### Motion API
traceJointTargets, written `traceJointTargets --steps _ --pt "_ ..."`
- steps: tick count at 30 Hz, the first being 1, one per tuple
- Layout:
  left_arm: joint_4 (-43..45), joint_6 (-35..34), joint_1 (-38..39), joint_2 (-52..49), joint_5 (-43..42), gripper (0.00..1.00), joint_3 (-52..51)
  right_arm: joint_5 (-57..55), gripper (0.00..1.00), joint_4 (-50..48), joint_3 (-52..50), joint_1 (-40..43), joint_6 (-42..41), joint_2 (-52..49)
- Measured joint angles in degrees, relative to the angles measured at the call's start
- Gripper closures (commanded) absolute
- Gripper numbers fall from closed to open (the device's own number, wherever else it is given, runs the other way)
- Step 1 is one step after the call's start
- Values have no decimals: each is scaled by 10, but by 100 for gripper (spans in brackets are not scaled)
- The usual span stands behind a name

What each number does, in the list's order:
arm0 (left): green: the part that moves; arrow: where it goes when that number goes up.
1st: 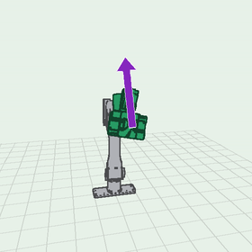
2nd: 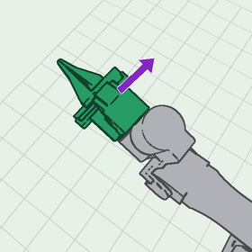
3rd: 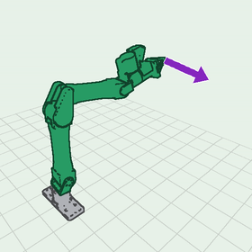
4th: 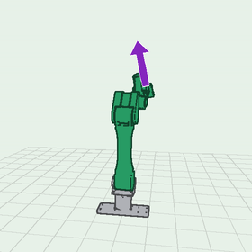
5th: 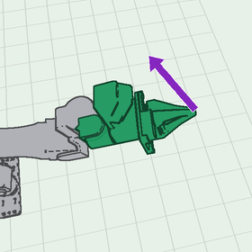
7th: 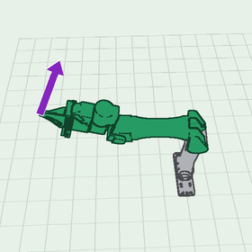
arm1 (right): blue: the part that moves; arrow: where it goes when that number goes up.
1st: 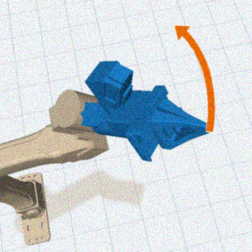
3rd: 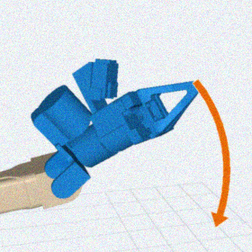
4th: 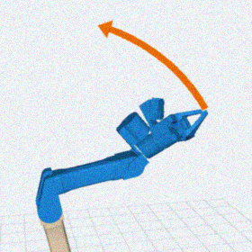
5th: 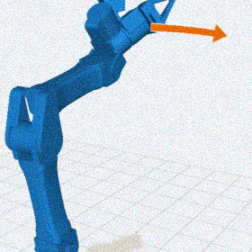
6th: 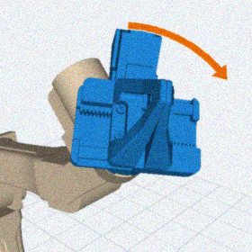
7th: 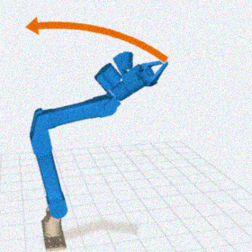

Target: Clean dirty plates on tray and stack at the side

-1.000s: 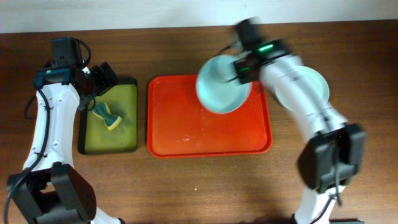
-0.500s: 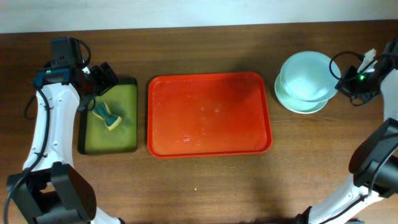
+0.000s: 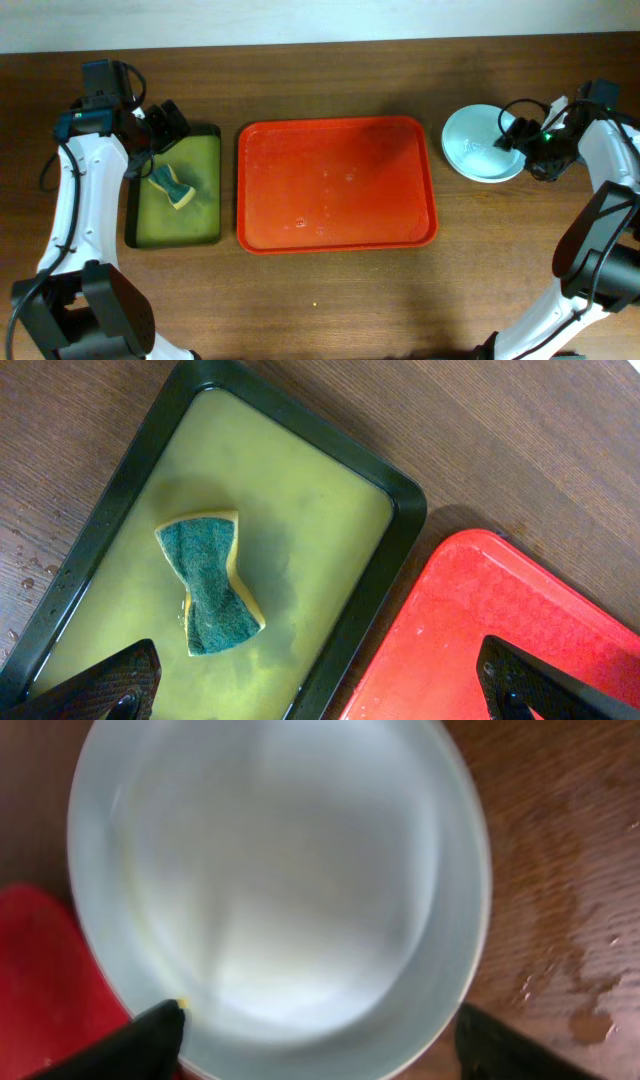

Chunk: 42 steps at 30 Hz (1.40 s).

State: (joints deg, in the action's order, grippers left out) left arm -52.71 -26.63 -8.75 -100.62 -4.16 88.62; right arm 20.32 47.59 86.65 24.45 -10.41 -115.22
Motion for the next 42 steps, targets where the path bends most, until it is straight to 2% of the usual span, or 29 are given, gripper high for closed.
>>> traceJointTargets --steps 2,3,7,9,11,14,17,22,33,37,42 --pt "0 0 0 0 0 1 0 1 0 13 0 -1 -19 28" --pt "0 0 0 0 0 1 0 1 1 26 0 -2 -26 54" --pt "0 0 0 0 0 1 0 -3 1 105 3 -20 -31 228" --pt "0 0 0 0 0 1 0 -14 1 168 5 -55 -31 300" --pt "0 0 0 0 0 0 0 -21 1 189 -4 -101 -28 344" --pt "0 0 0 0 -2 1 0 -23 1 205 -78 -220 -26 411" --pt "0 0 0 0 -2 1 0 -21 1 244 -109 -315 -26 434" --pt "0 0 0 0 -2 1 0 -22 1 247 -109 -407 -26 436" --pt "0 0 0 0 -2 1 0 -35 1 256 -109 -420 -26 429" --pt "0 0 0 0 -2 1 0 -60 1 165 -170 -421 -11 445" --pt "0 0 0 0 -3 1 0 -73 1 -50 -354 -421 57 605"
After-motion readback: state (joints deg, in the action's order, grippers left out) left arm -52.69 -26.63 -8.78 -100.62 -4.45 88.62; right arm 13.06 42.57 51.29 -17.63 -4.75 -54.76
